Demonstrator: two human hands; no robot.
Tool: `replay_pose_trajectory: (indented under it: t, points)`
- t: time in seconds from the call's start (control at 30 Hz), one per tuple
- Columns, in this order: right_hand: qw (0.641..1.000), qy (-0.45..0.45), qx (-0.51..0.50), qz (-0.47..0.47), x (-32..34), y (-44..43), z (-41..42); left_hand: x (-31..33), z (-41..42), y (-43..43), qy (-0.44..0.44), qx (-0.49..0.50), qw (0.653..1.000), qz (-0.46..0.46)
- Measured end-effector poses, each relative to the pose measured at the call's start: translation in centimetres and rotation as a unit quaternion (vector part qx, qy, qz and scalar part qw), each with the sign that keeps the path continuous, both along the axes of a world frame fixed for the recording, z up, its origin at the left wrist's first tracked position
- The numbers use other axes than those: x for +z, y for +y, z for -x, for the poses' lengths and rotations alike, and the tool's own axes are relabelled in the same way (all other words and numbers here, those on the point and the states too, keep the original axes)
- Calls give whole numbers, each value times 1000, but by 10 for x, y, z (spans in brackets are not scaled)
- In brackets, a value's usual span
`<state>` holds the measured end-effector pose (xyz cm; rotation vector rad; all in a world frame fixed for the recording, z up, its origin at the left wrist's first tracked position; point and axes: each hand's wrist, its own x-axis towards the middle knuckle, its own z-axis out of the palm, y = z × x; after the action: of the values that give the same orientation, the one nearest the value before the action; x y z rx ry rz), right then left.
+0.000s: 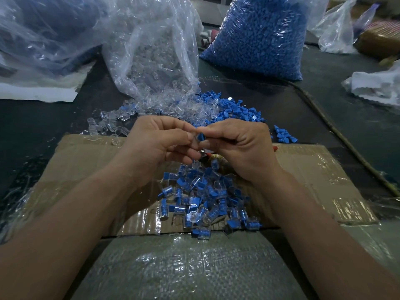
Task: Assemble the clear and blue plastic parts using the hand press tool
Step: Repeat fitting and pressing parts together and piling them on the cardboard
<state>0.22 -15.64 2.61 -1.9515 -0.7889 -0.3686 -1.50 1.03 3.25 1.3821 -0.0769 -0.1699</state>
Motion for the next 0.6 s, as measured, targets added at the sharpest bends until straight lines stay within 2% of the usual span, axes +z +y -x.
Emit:
replay_pose_trajectory:
  t: [0.6]
  points:
    - [995,-92,-13,31,0,1,1,-3,-1,1,6,-31,999,13]
